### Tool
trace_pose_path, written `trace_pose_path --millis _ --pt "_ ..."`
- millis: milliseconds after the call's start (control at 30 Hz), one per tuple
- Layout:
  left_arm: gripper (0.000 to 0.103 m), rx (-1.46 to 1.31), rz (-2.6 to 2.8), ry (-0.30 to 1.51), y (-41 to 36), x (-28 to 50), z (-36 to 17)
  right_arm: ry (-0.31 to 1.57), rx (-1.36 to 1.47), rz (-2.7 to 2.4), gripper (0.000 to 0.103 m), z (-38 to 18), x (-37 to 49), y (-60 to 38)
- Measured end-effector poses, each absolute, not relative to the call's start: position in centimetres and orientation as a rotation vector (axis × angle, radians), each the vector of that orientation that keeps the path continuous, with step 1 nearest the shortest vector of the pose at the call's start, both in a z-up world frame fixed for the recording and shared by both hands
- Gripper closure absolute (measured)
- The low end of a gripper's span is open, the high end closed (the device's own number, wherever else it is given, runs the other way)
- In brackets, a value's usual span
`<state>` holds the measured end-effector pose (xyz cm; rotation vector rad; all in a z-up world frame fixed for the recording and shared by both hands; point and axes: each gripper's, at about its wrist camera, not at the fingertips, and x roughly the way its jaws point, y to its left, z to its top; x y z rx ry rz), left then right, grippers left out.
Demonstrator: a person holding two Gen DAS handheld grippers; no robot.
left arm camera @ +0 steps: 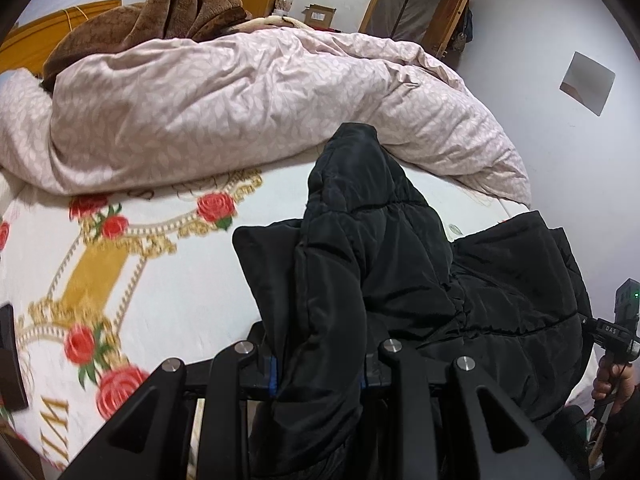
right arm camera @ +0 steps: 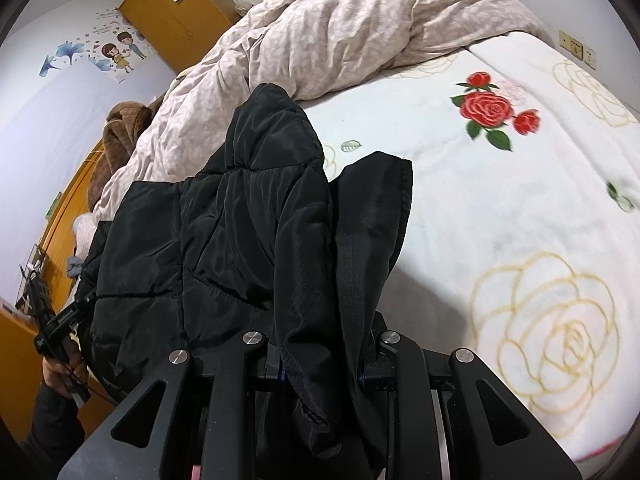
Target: Fold large clothes
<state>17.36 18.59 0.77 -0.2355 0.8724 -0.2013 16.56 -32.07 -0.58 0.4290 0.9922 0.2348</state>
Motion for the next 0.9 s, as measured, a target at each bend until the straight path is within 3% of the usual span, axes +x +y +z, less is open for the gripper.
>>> trace_pose_path --millis 400,567,700,900 --pt "0.074 -0.219 -0.129 0.871 25.9 27.4 -0.7 1.015 0.407 0.295 0.079 -2.3 27.5 -24.6" --pt "0.072 -0.235 -0.098 0.896 28.3 30.7 -3.7 1.074 0.388 0.297 0.077 -5.3 31.5 -22.4" --pt "0.067 -0.265 -0.036 0.963 29.5 32.1 -8.5 1.160 0.366 0.229 0.065 -8.9 33.4 -22.0" --pt "0.045 -0.345 0.017 0.943 31.0 30.7 -10.8 1.192 0.390 0.226 0.043 -10.0 33.5 -23.2"
